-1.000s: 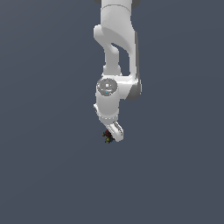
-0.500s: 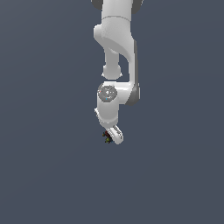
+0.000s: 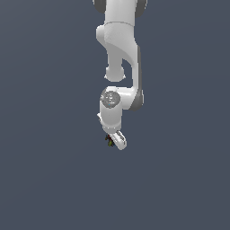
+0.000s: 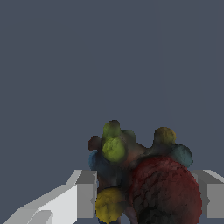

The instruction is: Pick up the object and move it to a goal position.

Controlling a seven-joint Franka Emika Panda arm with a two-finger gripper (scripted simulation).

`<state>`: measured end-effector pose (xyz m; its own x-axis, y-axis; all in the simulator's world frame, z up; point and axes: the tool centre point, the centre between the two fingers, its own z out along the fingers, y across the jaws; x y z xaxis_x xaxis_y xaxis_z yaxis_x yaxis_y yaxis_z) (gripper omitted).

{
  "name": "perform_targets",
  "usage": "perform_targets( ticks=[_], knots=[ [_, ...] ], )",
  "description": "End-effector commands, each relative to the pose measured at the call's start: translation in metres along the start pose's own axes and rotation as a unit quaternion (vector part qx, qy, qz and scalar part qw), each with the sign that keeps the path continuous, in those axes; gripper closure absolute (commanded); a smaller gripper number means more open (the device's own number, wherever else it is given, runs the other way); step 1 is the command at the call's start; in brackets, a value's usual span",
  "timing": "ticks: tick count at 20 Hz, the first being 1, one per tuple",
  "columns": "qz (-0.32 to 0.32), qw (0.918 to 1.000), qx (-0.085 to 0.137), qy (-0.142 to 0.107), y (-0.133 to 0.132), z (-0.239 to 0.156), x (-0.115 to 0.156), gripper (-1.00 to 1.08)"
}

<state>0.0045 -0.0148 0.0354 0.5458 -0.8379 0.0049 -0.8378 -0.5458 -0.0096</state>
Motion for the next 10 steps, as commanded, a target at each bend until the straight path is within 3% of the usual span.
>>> perform_targets(
  ticks=[1,10],
  knots=[
    [0.0,1.0,-0.005,-0.003,0.0039,0.0057,-0.0012,1.08],
    [0.001,1.0,-0.001,-0.001,0.0003,-0.0025,-0.0002,1.08]
  ],
)
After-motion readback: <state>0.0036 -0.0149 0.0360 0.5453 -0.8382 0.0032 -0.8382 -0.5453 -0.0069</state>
